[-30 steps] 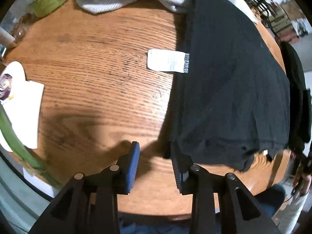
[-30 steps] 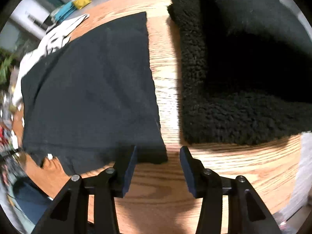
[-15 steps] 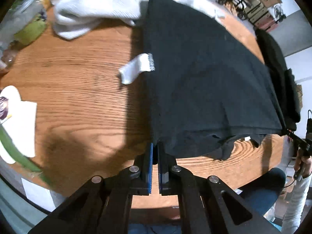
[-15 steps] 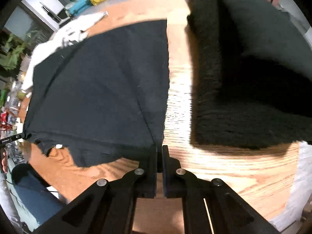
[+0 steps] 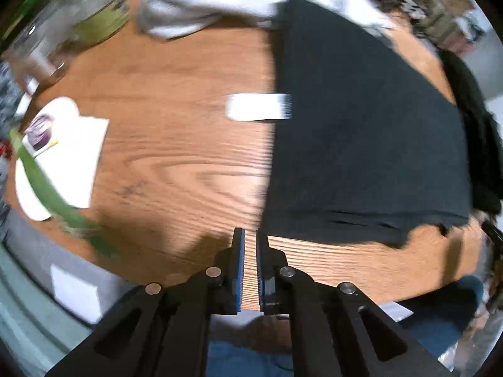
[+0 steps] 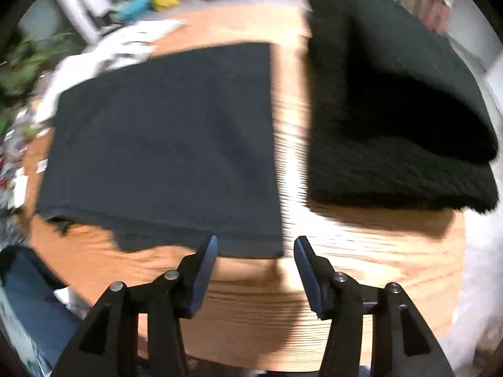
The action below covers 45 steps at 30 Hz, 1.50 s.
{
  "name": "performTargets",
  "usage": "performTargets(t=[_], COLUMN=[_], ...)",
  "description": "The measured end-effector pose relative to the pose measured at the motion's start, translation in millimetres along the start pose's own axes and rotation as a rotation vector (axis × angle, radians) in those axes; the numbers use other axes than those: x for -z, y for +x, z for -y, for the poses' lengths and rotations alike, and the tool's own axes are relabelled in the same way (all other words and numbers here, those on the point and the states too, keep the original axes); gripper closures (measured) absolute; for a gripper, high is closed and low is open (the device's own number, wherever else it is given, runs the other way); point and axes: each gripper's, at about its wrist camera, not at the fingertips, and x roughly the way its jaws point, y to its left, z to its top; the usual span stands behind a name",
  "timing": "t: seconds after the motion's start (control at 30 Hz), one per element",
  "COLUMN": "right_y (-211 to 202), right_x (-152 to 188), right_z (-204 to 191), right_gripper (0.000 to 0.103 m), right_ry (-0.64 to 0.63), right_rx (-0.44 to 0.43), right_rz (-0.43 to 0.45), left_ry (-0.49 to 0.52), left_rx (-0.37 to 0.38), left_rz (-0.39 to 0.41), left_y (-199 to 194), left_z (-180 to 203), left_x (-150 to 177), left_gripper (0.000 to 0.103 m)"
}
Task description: Fold clothes
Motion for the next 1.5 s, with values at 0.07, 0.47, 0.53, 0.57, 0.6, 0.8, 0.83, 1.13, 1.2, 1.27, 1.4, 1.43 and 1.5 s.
performTargets(t=[0.07, 0.47, 0.53, 0.57, 0.6, 0.8, 0.83, 1.13, 1.2, 1.27, 1.4, 1.43, 1.5], right_y=[-5.6, 26.1, 22.8, 20.1, 19.2, 11.3, 7.0, -1.1, -3.2, -6.5, -7.4, -7.3, -7.5], right_x=[11.3, 60.9, 59.6, 59.1, 57.4, 61.0, 63.5, 82.3, 84.1, 82.2, 68.2, 64.0, 52.6], right_z=[-13.9, -70.8, -59.8, -53.7, -50.3, -35.1, -32.9, -43.7, -48.7, -50.6, -62.1, -65.7, -87.3], right_gripper=[0.047, 0.052, 0.051, 0.050, 0.044, 0.040, 0.039, 0.033, 0.033, 0.030, 0.025, 0.025, 0.025], right_ry=[-0.019, -0.056, -0.041, -0.032, -0.018, 0.027, 0.023, -0.029, -0.025, -0.008, 0.024, 0.032, -0.009], right_rx=[-0.028, -0.216, -0.209, -0.208, -0.225, -0.241, -0.244, -0.313, -0.273, -0.232, -0.100, -0.062, 0.013], right_rz=[0.036, 0.236, 0.238, 0.239, 0.246, 0.258, 0.267, 0.194, 0.168, 0.146, 0.092, 0.078, 0.074], left_ry=[0.035, 0.196, 0.248, 0.276, 0.305, 0.361, 0.347, 0.351, 0.413, 0.469, 0.504, 0.498, 0.486], left_rx=[0.050, 0.255, 0.231, 0.217, 0.205, 0.145, 0.158, 0.130, 0.140, 0.203, 0.340, 0.319, 0.284], left_rz=[0.028, 0.073, 0.036, 0.018, -0.009, -0.086, -0.051, -0.037, -0.059, -0.126, -0.238, -0.227, -0.181], left_y=[-0.4, 49.1, 56.1, 59.5, 64.0, 68.8, 60.4, 53.0, 57.4, 62.0, 61.7, 55.9, 45.0], left_z=[23.0, 159.6, 177.6, 186.7, 196.6, 217.6, 217.7, 217.5, 223.8, 228.8, 231.0, 228.8, 229.3], left_x=[7.4, 43.6, 46.8, 49.5, 52.8, 71.6, 70.4, 40.2, 47.9, 58.3, 78.9, 83.2, 85.8], left_gripper=[0.092, 0.092, 0.092, 0.092, 0.092, 0.087, 0.087, 0.063, 0.061, 0.054, 0.052, 0.052, 0.052])
